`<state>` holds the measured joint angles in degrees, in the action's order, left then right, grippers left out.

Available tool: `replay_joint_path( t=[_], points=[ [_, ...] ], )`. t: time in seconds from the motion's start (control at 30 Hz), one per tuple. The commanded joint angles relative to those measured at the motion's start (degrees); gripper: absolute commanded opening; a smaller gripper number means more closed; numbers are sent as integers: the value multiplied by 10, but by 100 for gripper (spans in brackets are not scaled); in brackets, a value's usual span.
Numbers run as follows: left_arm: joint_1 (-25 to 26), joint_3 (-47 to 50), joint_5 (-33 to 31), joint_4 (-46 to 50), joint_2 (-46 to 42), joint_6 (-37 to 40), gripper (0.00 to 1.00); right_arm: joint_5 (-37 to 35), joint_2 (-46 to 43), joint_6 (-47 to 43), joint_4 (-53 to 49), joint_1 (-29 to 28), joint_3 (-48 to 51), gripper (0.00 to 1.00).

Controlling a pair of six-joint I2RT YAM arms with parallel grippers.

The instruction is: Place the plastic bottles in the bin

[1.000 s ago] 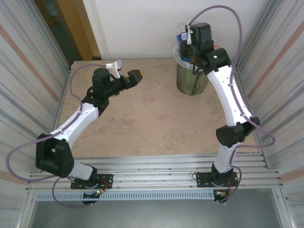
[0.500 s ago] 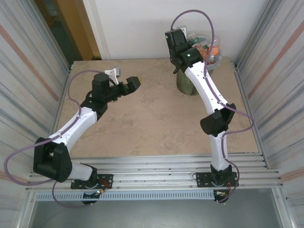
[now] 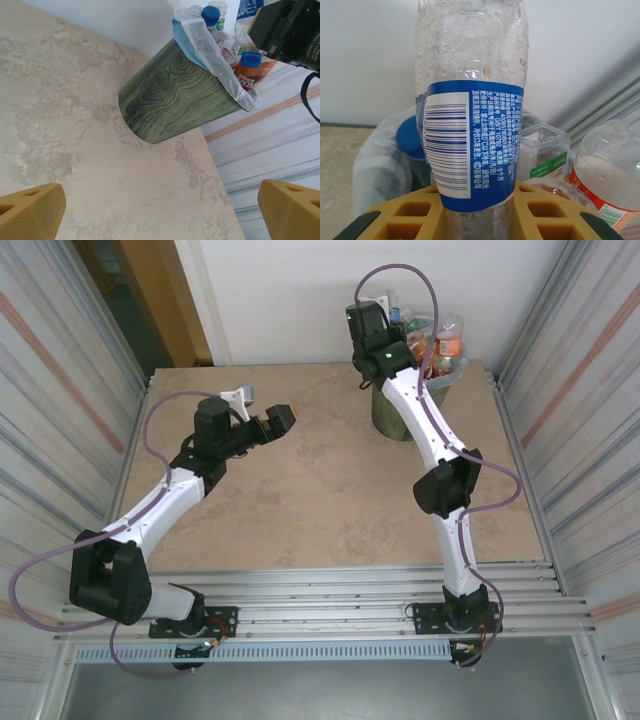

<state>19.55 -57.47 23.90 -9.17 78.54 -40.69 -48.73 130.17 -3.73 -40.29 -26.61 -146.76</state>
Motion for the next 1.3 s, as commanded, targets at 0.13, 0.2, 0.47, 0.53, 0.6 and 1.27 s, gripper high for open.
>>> replay_joint_path(
  t=[0.13,0.2,0.47,0.53,0.6,1.27],
  points=[
    [-5,-3,4,-23,6,-8,99,-14,22,-21,-2,10,-20,32],
    [-5,-4,4,-24,7,-8,99,-13,26,-22,-3,11,-20,33],
    [-5,-6,7,-28,15,-15,99,-8,35,-19,-27,14,-20,37],
    [-5,-6,10,-31,19,-20,99,-6,35,-14,-39,14,-20,39],
    [-5,-6,12,-36,21,-22,99,-6,33,-10,-46,13,-20,42],
    [-5,-4,17,-35,24,-24,99,77,-71,-83,78,-32,-18,64]
  ],
)
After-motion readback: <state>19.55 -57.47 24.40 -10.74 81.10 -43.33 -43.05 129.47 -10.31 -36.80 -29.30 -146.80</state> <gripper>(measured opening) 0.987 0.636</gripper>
